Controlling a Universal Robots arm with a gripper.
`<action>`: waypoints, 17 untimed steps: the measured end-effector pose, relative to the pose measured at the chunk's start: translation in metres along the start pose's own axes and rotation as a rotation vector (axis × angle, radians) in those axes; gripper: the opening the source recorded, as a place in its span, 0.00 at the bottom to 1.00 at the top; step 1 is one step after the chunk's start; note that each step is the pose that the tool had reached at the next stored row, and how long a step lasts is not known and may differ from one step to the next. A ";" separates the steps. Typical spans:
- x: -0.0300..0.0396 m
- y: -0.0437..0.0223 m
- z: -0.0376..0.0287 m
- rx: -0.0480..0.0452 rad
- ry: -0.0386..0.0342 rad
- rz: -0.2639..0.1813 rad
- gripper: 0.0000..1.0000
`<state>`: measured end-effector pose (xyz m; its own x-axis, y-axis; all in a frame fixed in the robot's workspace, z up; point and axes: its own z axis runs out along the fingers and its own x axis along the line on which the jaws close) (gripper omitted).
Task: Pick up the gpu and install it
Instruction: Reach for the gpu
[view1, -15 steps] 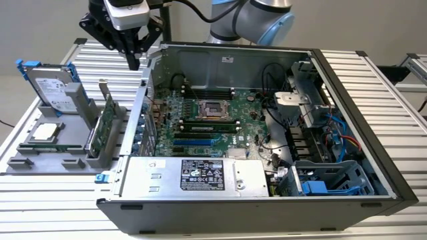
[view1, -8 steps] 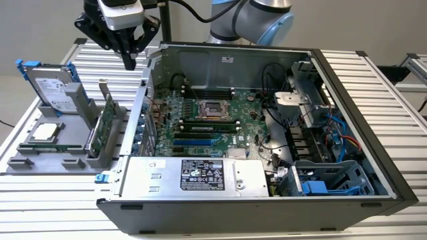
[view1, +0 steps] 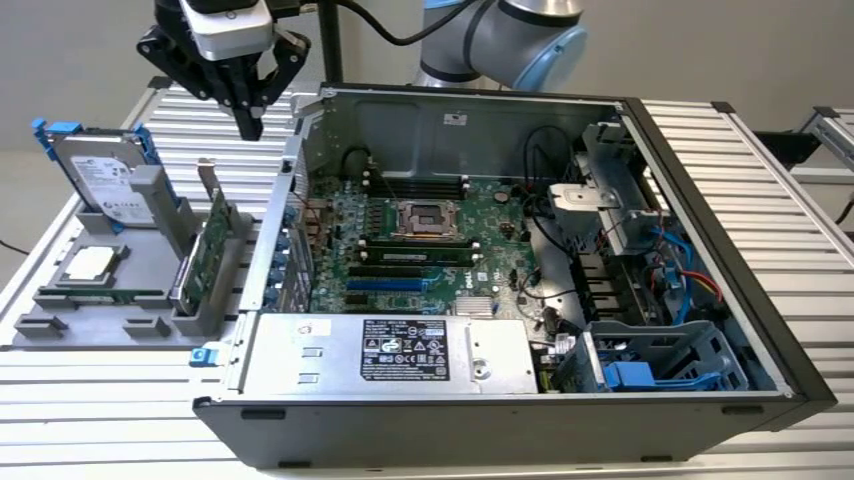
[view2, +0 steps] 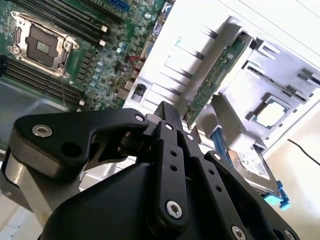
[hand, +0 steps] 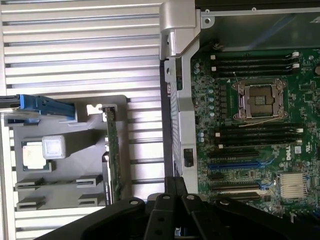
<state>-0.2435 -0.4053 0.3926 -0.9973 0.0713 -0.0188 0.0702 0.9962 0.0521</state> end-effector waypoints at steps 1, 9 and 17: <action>0.0009 -0.0001 0.0000 -0.0001 0.0000 0.000 0.00; 0.0077 -0.0011 -0.0002 -0.0008 0.0001 0.000 0.00; 0.0163 -0.0025 -0.0004 -0.0011 0.0001 0.000 0.00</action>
<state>-0.2600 -0.4066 0.3926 -0.9973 0.0712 -0.0187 0.0702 0.9961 0.0532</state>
